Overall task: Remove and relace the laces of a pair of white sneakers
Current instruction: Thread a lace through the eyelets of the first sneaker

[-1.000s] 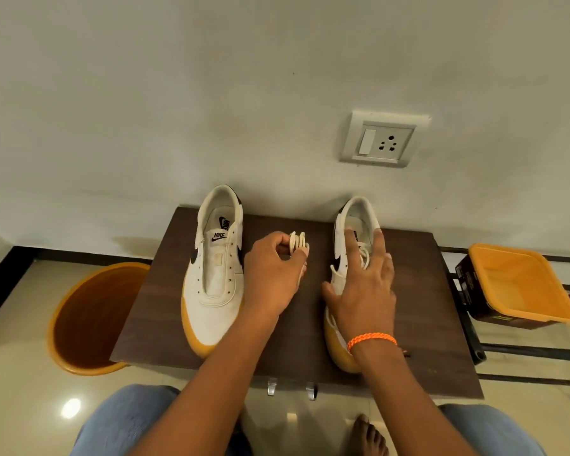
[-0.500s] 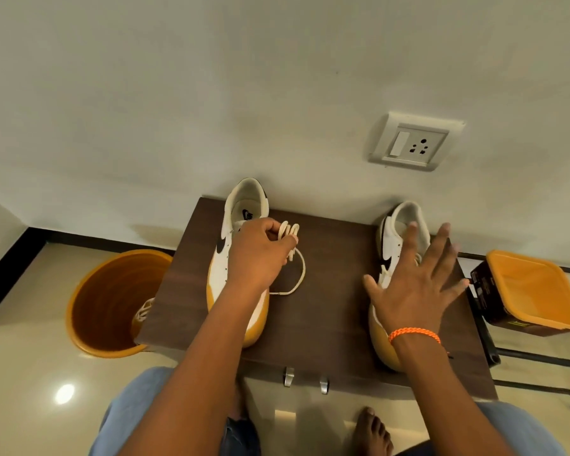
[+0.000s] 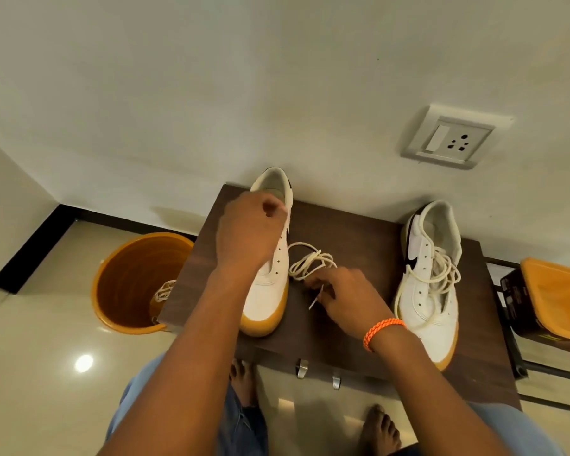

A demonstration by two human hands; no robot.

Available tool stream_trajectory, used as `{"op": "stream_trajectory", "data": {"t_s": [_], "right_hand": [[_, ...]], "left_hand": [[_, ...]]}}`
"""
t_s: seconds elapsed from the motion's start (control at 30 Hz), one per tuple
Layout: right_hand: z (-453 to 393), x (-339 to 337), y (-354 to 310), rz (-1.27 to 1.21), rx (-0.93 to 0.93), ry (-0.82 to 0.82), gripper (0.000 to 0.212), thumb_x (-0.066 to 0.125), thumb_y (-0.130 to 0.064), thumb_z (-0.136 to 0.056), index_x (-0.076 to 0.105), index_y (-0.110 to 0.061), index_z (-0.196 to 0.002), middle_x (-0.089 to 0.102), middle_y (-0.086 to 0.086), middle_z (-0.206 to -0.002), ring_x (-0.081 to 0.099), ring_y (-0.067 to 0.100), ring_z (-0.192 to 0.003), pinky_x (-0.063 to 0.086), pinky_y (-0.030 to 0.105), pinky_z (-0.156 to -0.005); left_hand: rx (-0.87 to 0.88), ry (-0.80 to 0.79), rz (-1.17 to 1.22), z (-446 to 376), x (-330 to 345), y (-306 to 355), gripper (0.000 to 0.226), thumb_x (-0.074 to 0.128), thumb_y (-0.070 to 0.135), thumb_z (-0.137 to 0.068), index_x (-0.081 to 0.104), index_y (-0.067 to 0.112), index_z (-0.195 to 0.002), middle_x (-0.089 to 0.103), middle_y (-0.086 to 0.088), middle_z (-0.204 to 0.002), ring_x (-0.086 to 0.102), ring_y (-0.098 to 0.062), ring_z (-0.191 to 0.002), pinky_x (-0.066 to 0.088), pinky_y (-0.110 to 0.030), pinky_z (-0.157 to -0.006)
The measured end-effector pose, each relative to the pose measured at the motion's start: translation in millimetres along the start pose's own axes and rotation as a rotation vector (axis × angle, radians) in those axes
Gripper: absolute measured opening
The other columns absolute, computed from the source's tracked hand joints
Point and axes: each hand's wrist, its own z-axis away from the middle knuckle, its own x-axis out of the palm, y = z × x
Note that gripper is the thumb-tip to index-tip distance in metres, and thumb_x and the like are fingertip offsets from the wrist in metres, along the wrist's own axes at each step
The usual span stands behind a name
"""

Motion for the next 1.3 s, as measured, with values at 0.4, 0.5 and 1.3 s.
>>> {"op": "stream_trajectory", "data": {"t_s": [0.4,0.5,1.3], "right_hand": [[3.0,4.3,4.8,0.055,-0.135,0.158,0.005,0.066,-0.023,-0.098,0.067,-0.027,-0.096,0.053,-0.017,-0.097,0.050,0.010,-0.102,0.049,0.030,-0.084],[1.8,-9.5,-7.4,-0.159,-0.171,0.255,0.007,0.068,-0.027,-0.098,0.066,-0.034,-0.098,0.060,-0.018,-0.093,0.051,0.002,-0.097,0.045,0.019,-0.078],[2.8,-8.4,-37.3,-0.056,0.007,0.230,0.018,0.065,-0.031,-0.100,0.081,-0.035,-0.107,0.077,-0.003,-0.109,0.067,0.016,-0.092,0.060,0.036,-0.081]], "left_hand": [[-0.128,-0.168,-0.174,-4.1,-4.1,-35.4,0.063,0.078,0.031,-0.093,0.047,0.031,-0.148,0.066,0.000,-0.137,0.066,-0.026,-0.118,0.054,-0.042,-0.089],[-0.158,-0.210,-0.117,-1.5,-4.7,-37.1,0.070,0.083,0.031,-0.088,0.048,0.037,-0.149,0.065,0.004,-0.133,0.065,-0.024,-0.109,0.063,-0.049,-0.086],[-0.520,-0.718,-0.074,13.6,-3.4,-17.6,0.038,0.085,0.015,-0.087,0.064,0.008,-0.118,0.079,-0.012,-0.094,0.079,-0.025,-0.074,0.066,-0.041,-0.073]]}}
